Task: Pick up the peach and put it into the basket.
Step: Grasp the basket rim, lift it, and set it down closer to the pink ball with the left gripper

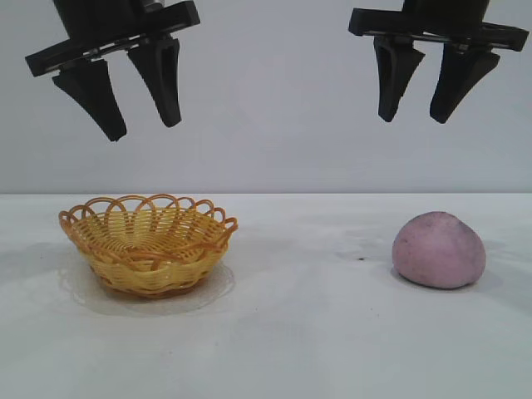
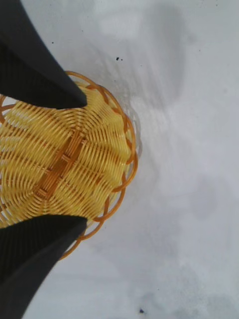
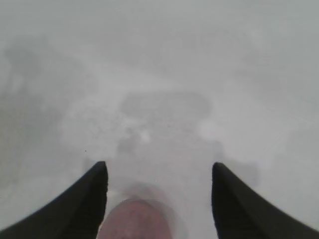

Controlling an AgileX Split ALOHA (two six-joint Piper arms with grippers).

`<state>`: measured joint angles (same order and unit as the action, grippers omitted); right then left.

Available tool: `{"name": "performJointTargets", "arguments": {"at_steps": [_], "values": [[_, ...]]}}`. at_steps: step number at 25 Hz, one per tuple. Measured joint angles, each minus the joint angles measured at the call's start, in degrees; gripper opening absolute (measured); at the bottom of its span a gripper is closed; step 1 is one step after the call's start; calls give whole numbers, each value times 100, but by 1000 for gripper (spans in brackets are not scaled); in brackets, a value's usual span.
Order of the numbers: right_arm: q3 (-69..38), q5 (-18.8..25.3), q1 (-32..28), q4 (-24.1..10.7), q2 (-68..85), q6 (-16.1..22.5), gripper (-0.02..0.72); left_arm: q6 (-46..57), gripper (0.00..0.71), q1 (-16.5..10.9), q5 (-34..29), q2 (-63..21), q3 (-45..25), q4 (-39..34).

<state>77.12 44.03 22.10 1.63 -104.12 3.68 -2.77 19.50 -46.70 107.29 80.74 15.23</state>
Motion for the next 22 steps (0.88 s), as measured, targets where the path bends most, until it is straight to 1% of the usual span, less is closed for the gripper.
{"name": "performJointTargets", "arguments": {"at_steps": [13, 17, 22], "values": [[0, 0, 0, 0, 0, 0, 384, -56, 438, 0, -74, 0, 0, -11], [0, 0, 0, 0, 0, 0, 384, -675, 438, 0, -173, 0, 0, -108], [0, 12, 0, 0, 0, 0, 384, -1623, 438, 0, -282, 0, 0, -487]]}}
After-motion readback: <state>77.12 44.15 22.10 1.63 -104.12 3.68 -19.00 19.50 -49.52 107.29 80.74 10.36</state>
